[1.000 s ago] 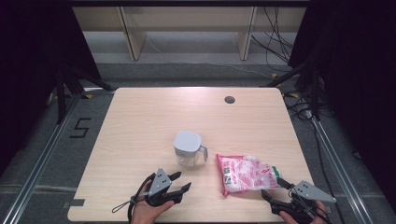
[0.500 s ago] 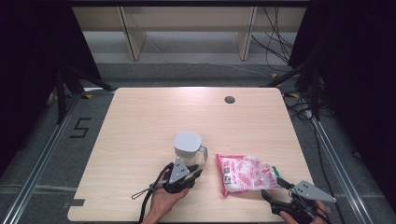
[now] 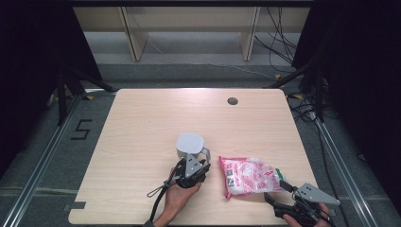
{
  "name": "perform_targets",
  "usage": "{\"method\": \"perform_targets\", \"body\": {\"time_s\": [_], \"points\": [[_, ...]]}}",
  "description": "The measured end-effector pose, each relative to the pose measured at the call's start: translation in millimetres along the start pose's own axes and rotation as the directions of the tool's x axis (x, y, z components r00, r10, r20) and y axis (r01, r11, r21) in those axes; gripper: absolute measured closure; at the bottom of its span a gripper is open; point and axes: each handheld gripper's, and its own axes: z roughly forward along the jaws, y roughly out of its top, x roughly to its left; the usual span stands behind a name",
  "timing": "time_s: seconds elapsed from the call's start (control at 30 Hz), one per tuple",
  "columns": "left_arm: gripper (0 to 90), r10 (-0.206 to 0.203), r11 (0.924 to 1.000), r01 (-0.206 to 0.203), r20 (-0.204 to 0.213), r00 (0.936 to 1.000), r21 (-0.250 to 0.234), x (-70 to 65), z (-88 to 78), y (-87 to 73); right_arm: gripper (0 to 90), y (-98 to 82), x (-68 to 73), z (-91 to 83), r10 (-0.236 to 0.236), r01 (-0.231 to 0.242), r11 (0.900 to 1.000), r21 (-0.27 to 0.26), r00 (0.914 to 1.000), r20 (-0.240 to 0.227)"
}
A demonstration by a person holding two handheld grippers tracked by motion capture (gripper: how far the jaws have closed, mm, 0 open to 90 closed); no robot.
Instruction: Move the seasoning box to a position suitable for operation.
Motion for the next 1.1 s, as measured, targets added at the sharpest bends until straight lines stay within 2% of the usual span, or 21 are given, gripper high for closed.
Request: {"method": "perform_targets", "body": {"time_s": [0.03, 0.1, 0.13, 0.17, 0.3, 0.37, 0.4, 0.47, 0.5, 0.53, 0.57, 0.6, 0.63, 0.7, 0.77, 0.8, 0.87, 0.9, 0.93, 1.07, 1.1], "points": [[71.4, 0.0, 1.0, 0.0, 0.0, 1.0, 0.0, 0.0, 0.0, 0.0, 25.5, -0.5, 3.0, -0.4, 0.042, -0.041, 0.999, 0.011, 0.9991, -0.006], [71.2, 0.014, 0.9999, -0.014, -0.018, 0.9997, -0.002, 0.3, 3.3, 0.7, 25.5, -0.4, 3.3, -0.7, 0.046, -0.046, 0.999, 0.012, 0.9989, -0.008], [70.8, -0.024, 0.9996, 0.024, -0.01, 0.9997, -0.011, -0.5, 5.5, 0.5, 25.5, -0.5, 2.7, -0.4, 0.041, -0.041, 0.999, 0.009, 0.9991, -0.009], [70.7, -0.019, 0.9998, 0.018, -0.021, 0.9996, -0.007, -1.1, 4.9, 1.1, 25.5, -0.4, 0.7, 0.6, 0.017, -0.017, 1.0, 0.001, 0.9998, -0.009], [70.5, -0.007, 0.9996, 0.005, -0.048, 0.9988, -0.028, -1.8, 6.6, 4.6, 25.5, -0.3, 0.9, 0.4, 0.018, -0.018, 1.0, 0.004, 0.9997, -0.016], [72.8, -0.037, 0.9991, 0.036, -0.064, 0.9973, -0.023, -4.4, 8.0, 5.8, 25.5, 0.0, 1.3, -0.1, 0.023, -0.023, 1.0, 0.013, 0.9995, -0.021], [72.8, 0.013, 0.9992, -0.015, -0.064, 0.9979, -0.037, -1.5, 9.7, 7.4, 25.5, 0.0, 1.3, -0.1, 0.023, -0.023, 1.0, 0.013, 0.9995, -0.021], [74.4, 0.011, 0.9996, -0.013, -0.075, 0.9971, -0.026, -1.9, 9.4, 7.7, 25.8, 0.0, 0.3, 0.1, 0.011, -0.011, 1.0, 0.007, 0.9997, -0.023], [74.6, 0.004, 0.9995, -0.007, -0.077, 0.997, -0.03, -2.7, 9.4, 6.9, 25.9, -0.4, 2.2, -0.2, 0.031, -0.031, 0.999, 0.01, 0.9993, -0.021], [79.3, 0.053, 0.9974, -0.057, -0.102, 0.9934, -0.044, -2.2, 8.9, 5.8, 25.9, -0.2, 1.9, -0.4, 0.03, -0.029, 0.999, 0.015, 0.9993, -0.024], [89.1, 0.053, 0.9974, -0.057, -0.102, 0.9934, -0.044, -2.2, 8.9, 5.8, 25.9, -0.2, 1.9, -0.4, 0.03, -0.029, 0.999, 0.015, 0.9993, -0.024], [89.1, 0.052, 0.9973, -0.057, -0.105, 0.9931, -0.047, -2.7, 7.3, 4.7, 25.9, -0.2, 2.1, -0.3, 0.033, -0.032, 0.999, 0.017, 0.9992, -0.025], [89.1, 0.042, 0.9977, -0.046, -0.077, 0.9962, -0.051, -1.1, 5.0, 3.9, 25.9, -0.1, 1.4, 0.2, 0.015, -0.015, 1.0, 0.01, 0.9996, -0.026], [89.2, 0.051, 0.9972, -0.055, -0.083, 0.9952, -0.051, 0.7, 2.9, 4.5, 25.9, -0.1, 1.6, 0.2, 0.015, -0.015, 1.0, 0.01, 0.9995, -0.026], [85.1, -0.041, 0.9976, 0.038, -0.045, 0.9982, -0.058, 0.2, 2.7, 5.3, 25.9, 0.0, 1.8, 0.8, 0.017, -0.017, 1.0, 0.012, 0.9995, -0.027], [80.8, -0.051, 0.9972, 0.049, -0.031, 0.9982, -0.057, 1.3, 2.5, 5.8, 25.9, -0.1, 1.9, 1.1, 0.017, -0.017, 1.0, 0.011, 0.9993, -0.032], [75.4, -0.05, 0.9974, 0.049, -0.03, 0.9983, -0.053, 1.2, 3.5, 6.7, 25.9, 0.0, 1.8, 1.0, 0.015, -0.014, 1.0, 0.011, 0.9995, -0.03], [72.2, -0.047, 0.9978, 0.045, -0.041, 0.9981, -0.049, 1.4, 4.3, 6.8, 25.9, -0.2, 4.0, 0.3, 0.043, -0.043, 0.999, 0.02, 0.9986, -0.03], [70.0, -0.043, 0.9978, 0.041, -0.034, 0.9985, -0.051, 0.3, 6.3, 6.9, 25.9, -0.1, 1.9, 0.9, 0.013, -0.013, 1.0, 0.011, 0.9995, -0.03], [72.3, -0.022, 0.9985, 0.02, -0.054, 0.9983, -0.052, 1.4, 5.4, 6.5, 25.9, -0.2, 1.5, 0.5, 0.014, -0.013, 1.0, 0.009, 0.9992, -0.036], [73.4, -0.039, 0.9972, 0.036, -0.046, 0.9982, -0.066, 0.7, 4.8, 5.3, 25.9, -0.2, 1.5, 0.5, 0.015, -0.014, 1.0, 0.009, 0.9992, -0.037]]}}
